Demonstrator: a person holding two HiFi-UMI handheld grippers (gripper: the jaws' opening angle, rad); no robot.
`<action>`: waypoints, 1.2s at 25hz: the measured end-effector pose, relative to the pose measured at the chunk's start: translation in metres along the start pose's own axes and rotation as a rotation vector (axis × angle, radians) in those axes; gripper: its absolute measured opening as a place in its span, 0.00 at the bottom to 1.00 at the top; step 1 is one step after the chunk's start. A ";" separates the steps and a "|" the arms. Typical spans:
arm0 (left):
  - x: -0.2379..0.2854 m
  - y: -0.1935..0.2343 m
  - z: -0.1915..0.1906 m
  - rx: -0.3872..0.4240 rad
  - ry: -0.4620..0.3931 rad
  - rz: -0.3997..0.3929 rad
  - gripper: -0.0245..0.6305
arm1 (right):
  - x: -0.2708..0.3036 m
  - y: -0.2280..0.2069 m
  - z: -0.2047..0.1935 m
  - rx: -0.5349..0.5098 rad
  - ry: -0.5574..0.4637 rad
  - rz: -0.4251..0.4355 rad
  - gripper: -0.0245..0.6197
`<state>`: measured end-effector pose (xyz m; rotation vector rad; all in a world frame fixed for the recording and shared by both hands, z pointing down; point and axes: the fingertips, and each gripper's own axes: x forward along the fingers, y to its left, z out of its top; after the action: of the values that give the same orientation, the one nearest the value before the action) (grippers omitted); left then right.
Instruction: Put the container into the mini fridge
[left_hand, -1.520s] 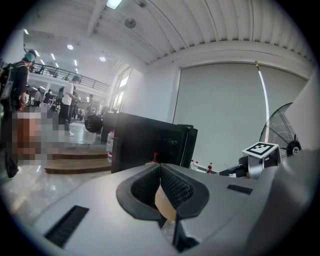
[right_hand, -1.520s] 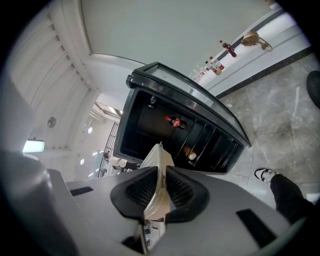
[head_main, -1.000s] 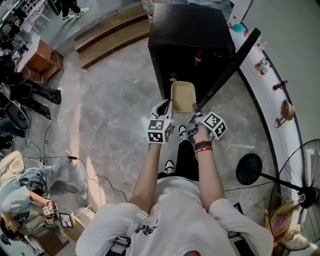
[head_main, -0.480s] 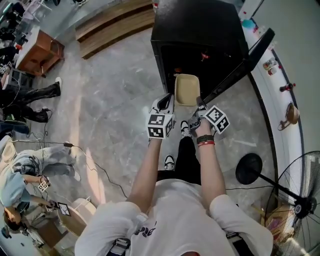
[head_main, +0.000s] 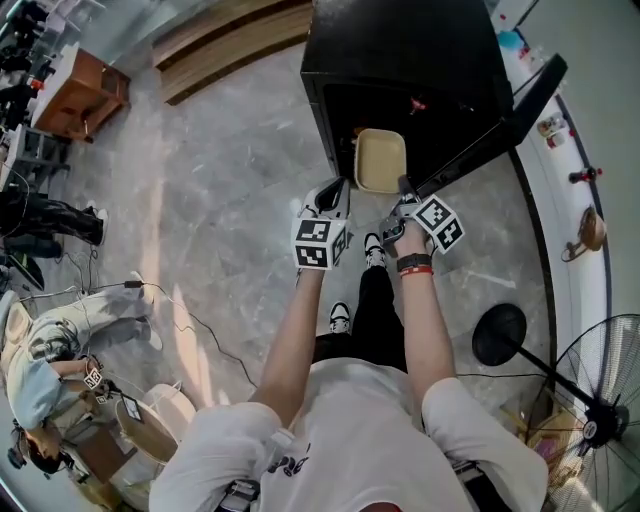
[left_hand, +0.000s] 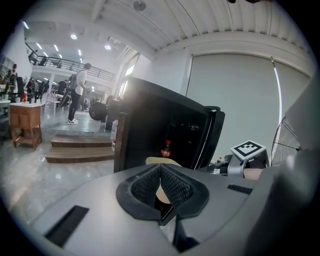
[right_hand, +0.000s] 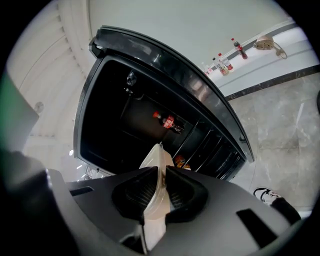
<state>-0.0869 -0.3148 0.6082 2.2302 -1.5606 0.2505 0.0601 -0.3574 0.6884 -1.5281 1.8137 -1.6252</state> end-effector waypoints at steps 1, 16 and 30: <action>0.003 0.001 0.000 -0.001 0.000 0.001 0.07 | 0.004 -0.001 0.001 -0.003 0.001 -0.001 0.13; 0.028 0.005 -0.015 -0.030 0.014 0.026 0.07 | 0.053 -0.007 0.020 -0.036 -0.010 0.006 0.13; 0.045 0.019 -0.024 -0.039 0.016 0.031 0.07 | 0.102 -0.004 0.031 -0.076 -0.023 0.030 0.13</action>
<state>-0.0867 -0.3492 0.6507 2.1707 -1.5788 0.2442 0.0440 -0.4560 0.7247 -1.5374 1.8968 -1.5354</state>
